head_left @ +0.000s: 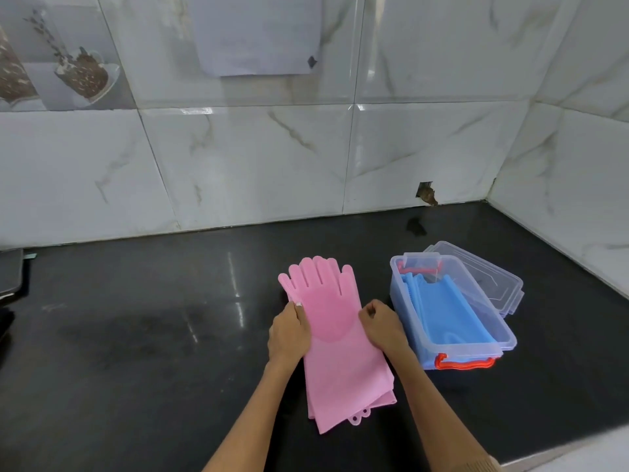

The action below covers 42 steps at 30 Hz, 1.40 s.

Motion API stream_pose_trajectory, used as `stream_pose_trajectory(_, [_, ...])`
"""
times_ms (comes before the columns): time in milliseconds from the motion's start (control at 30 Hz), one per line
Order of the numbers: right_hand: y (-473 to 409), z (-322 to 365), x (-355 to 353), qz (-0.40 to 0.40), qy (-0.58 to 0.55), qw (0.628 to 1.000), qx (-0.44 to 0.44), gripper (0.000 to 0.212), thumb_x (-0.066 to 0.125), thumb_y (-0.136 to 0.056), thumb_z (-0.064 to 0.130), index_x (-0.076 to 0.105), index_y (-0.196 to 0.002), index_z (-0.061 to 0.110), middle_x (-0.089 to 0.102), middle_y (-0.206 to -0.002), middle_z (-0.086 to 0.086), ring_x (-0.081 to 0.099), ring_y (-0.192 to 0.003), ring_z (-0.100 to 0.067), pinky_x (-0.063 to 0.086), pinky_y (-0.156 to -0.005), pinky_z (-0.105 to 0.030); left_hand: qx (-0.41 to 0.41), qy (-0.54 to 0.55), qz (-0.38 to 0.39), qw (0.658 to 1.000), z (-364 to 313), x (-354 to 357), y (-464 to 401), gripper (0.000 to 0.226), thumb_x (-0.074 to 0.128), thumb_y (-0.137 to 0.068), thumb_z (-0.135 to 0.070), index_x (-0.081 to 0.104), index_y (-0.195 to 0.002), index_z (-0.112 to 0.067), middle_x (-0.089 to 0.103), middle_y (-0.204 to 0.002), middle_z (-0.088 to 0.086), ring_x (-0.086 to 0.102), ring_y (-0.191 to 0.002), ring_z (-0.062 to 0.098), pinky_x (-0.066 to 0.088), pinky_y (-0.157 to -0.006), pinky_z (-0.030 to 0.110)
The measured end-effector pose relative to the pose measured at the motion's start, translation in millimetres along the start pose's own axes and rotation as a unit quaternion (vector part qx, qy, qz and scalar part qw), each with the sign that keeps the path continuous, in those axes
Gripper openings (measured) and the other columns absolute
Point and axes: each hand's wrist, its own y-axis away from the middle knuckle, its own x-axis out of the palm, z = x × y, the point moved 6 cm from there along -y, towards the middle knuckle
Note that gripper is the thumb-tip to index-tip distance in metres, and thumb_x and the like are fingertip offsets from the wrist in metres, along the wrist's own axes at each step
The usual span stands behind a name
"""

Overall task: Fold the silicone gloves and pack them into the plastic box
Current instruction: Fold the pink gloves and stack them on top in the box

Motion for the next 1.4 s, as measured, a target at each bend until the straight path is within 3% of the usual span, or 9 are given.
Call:
stream_pose_trajectory(133, [-0.7,6.7,-3.1,-0.028,0.085,0.996,0.009,0.032,0.037,-0.100,0.033,0.047,-0.124,0.015,0.059,-0.124,-0.006,0.060,-0.111,-0.021,0.047,-0.102,-0.033,0.044,-0.084,-0.026,0.995,-8.6,-0.7,-5.5,0.033,0.026,-0.102,-0.030,0.048,-0.084,-0.012,0.055,-0.075,0.002,0.055,-0.073,0.026,0.041,-0.065,0.033])
stream_pose_trajectory(300, [-3.8,10.3,-0.2,-0.025,0.105,0.994,0.032,0.043,0.033,-0.101,0.033,0.035,-0.138,0.012,0.054,-0.134,-0.007,0.057,-0.119,-0.025,0.047,-0.103,-0.036,0.066,-0.161,-0.030,0.984,-18.7,-2.1,-9.2,0.030,0.027,-0.102,-0.029,0.053,-0.113,-0.019,0.054,-0.073,0.002,0.050,-0.067,0.023,0.037,-0.059,0.032])
stream_pose_trajectory(433, [-6.8,10.3,0.1,-0.004,0.106,0.994,0.000,0.037,0.035,-0.100,0.038,0.043,-0.128,0.015,0.058,-0.126,-0.005,0.061,-0.111,-0.022,0.050,-0.100,-0.036,0.018,-0.179,-0.048,0.982,-17.1,-10.5,-11.9,0.029,0.033,-0.100,-0.027,0.054,-0.091,-0.009,0.059,-0.074,0.005,0.051,-0.064,0.023,0.041,-0.056,0.032])
stream_pose_trajectory(600, [-9.7,9.6,-1.0,-0.012,0.161,0.987,-0.012,0.037,0.038,-0.098,0.042,0.043,-0.129,0.022,0.056,-0.129,-0.001,0.059,-0.115,-0.022,0.048,-0.103,-0.036,-0.102,-0.059,-0.036,0.992,-0.4,-14.0,2.6,0.026,0.059,-0.090,-0.024,0.060,-0.071,-0.006,0.066,-0.076,0.009,0.061,-0.067,0.025,0.045,-0.056,0.030])
stream_pose_trajectory(733, [-9.6,18.0,-2.1,-0.061,0.210,0.974,-0.053,0.038,0.042,-0.098,0.038,0.041,-0.133,0.024,0.057,-0.131,-0.001,0.060,-0.115,-0.024,0.047,-0.103,-0.037,-0.124,-0.012,-0.010,0.992,3.3,-12.9,16.2,0.018,0.065,-0.083,-0.011,0.068,-0.066,-0.006,0.071,-0.072,0.012,0.069,-0.068,0.030,0.053,-0.059,0.030])
stream_pose_trajectory(867, [-9.5,12.5,-4.3,-0.084,0.153,0.983,-0.065,0.031,0.041,-0.097,0.042,0.051,-0.119,0.023,0.063,-0.117,-0.001,0.063,-0.103,-0.022,0.049,-0.100,-0.032,-0.165,0.077,-0.010,0.983,8.3,-17.9,20.2,0.024,0.071,-0.076,-0.002,0.067,-0.057,-0.016,0.071,-0.066,0.010,0.072,-0.067,0.027,0.060,-0.072,0.037])
stream_pose_trajectory(967, [-9.2,10.1,-5.6,-0.072,0.128,0.986,-0.080,0.028,0.043,-0.096,0.042,0.052,-0.113,0.022,0.065,-0.112,-0.001,0.063,-0.098,-0.019,0.050,-0.098,-0.031,-0.203,0.144,-0.005,0.969,12.7,-18.0,24.8,0.029,0.074,-0.071,0.005,0.061,-0.055,-0.016,0.068,-0.061,0.008,0.070,-0.059,0.026,0.061,-0.072,0.041])
stream_pose_trajectory(1200, [-7.4,13.9,-9.5,-0.062,0.109,0.989,-0.081,0.029,0.046,-0.094,0.045,0.052,-0.106,0.020,0.065,-0.103,-0.003,0.063,-0.090,-0.017,0.051,-0.095,-0.031,-0.223,0.179,0.020,0.958,12.1,-16.2,28.7,0.026,0.077,-0.066,0.005,0.059,-0.063,-0.014,0.067,-0.065,0.006,0.069,-0.063,0.026,0.061,-0.075,0.040])
stream_pose_trajectory(1400, [-7.9,8.9,-5.7,-0.003,0.103,0.994,-0.037,0.022,0.046,-0.097,0.029,0.053,-0.113,0.015,0.062,-0.114,-0.007,0.061,-0.100,-0.019,0.048,-0.096,-0.031,-0.208,0.187,-0.010,0.960,16.2,-17.5,28.5,0.022,0.071,-0.077,-0.004,0.059,-0.064,-0.017,0.065,-0.062,0.004,0.067,-0.059,0.022,0.061,-0.077,0.041])
